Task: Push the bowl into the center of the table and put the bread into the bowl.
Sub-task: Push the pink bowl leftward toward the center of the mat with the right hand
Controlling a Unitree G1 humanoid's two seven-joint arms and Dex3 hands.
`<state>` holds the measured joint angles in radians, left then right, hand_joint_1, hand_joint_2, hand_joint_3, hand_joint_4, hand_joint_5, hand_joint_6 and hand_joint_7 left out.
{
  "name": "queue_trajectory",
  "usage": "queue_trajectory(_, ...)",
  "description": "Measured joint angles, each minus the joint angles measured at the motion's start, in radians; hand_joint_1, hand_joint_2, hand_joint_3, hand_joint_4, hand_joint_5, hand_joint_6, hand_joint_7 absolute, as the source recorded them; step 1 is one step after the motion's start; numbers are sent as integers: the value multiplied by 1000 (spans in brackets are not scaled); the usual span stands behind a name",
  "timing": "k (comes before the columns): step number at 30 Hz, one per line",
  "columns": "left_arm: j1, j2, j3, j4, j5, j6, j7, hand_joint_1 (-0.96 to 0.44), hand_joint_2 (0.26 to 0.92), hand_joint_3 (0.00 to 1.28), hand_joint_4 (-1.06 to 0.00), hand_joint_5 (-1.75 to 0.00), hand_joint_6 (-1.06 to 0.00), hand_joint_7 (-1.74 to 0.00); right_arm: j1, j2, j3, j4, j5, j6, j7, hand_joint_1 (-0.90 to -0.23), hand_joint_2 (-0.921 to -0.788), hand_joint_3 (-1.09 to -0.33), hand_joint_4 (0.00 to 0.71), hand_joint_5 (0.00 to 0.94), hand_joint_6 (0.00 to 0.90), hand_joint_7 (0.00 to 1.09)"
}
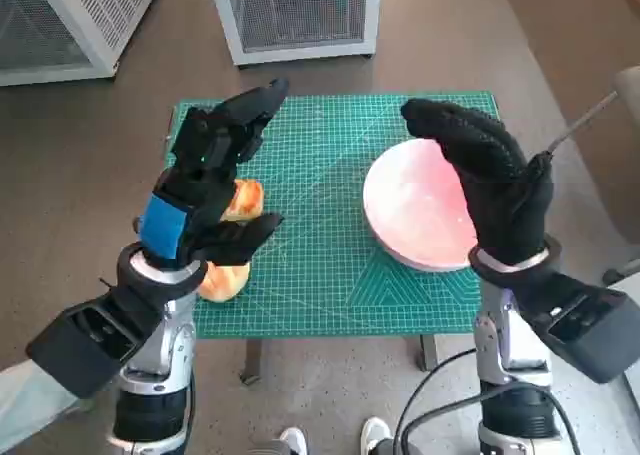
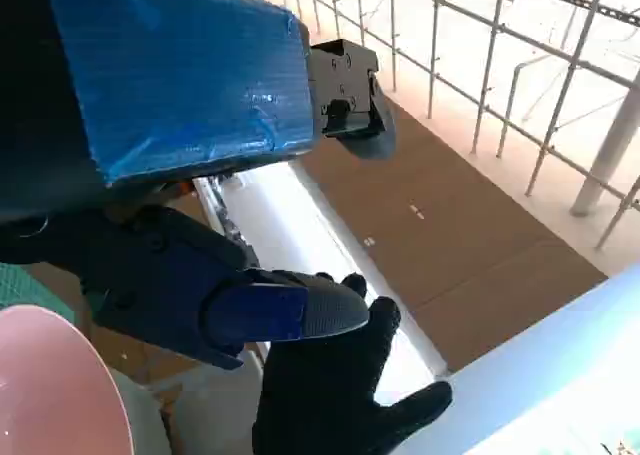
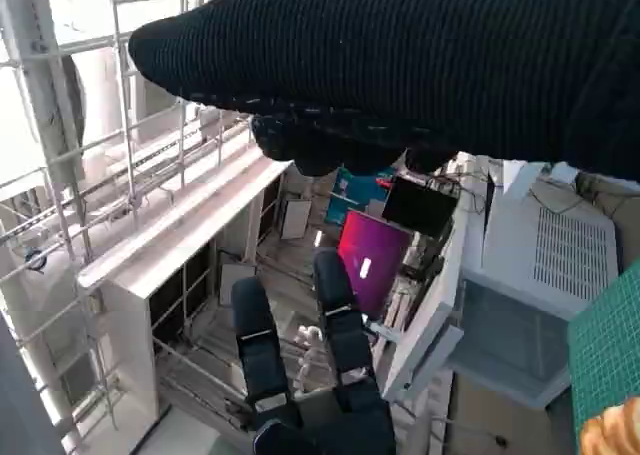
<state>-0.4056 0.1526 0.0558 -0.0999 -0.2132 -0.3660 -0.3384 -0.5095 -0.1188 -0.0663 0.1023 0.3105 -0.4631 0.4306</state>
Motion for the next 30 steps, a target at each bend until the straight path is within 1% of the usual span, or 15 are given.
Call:
queue_trajectory(9,0,3,1,0,0,0,0,-509,921,375,-143,-145,1,-681,2,0,0,-4,-1,4,0,-409,-877,-539,329,3,-1,718)
queue_trajectory(23,0,13,1,0,3,10,0,-499,921,378,-140,-150,1,-683,2,-2,1,0,-2,3,0,-424,-888,-519,329,2,-1,718)
queue_trajectory(24,0,14,1,0,3,11,0,-499,921,378,-139,-150,1,-683,2,-2,1,1,-3,3,0,-426,-897,-502,329,2,-1,719)
queue_trajectory(25,0,16,1,0,3,12,0,-499,921,378,-139,-150,1,-682,2,-2,1,2,-3,3,0,-427,-903,-490,330,3,-1,720)
queue_trajectory(30,0,20,3,0,3,13,0,-500,921,377,-138,-151,1,-679,2,-10,-6,17,0,0,6,-420,-913,-465,335,5,-1,719)
